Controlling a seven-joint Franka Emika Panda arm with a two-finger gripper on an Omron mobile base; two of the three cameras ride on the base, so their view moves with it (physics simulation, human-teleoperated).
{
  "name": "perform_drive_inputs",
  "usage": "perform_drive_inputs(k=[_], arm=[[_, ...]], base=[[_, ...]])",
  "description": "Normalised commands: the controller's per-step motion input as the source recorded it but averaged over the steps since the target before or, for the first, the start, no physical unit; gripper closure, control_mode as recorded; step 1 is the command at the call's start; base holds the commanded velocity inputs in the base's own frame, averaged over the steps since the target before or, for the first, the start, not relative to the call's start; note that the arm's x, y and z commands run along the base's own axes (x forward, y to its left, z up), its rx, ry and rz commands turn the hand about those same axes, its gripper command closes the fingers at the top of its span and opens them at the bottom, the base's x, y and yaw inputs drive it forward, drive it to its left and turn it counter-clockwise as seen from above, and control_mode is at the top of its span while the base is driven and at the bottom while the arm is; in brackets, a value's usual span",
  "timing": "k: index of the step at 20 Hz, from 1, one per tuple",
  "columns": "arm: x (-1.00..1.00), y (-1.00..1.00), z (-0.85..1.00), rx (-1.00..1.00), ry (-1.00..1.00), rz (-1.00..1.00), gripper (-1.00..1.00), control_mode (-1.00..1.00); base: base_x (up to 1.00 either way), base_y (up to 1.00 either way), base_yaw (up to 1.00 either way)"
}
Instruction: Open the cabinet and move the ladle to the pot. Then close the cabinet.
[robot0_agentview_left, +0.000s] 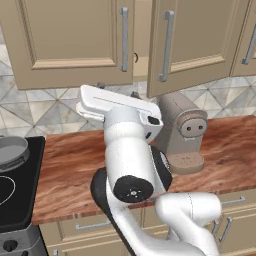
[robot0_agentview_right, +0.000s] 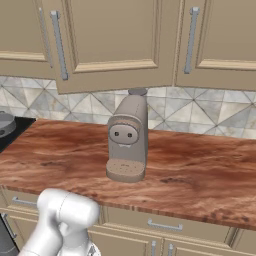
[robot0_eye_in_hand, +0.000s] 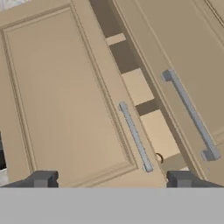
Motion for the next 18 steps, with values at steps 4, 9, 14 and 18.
perform_drive_inputs(k=[4, 9, 14, 18], arm=[[0.23, 0.45, 0.0, 0.08, -0.04, -0.09, -1.0, -1.0], [0.51, 0.32, 0.0, 0.05, -0.01, 0.0, -1.0, -1.0], [0.6, 0.12, 0.0, 0.09, 0.0, 0.0, -1.0, -1.0], [0.72, 0.11, -0.02, 0.1, 0.0, 0.0, -1.0, -1.0]], base=[[0.0, 0.0, 0.0], [0.0, 0.0, 0.0], [0.0, 0.0, 0.0], [0.0, 0.0, 0.0]])
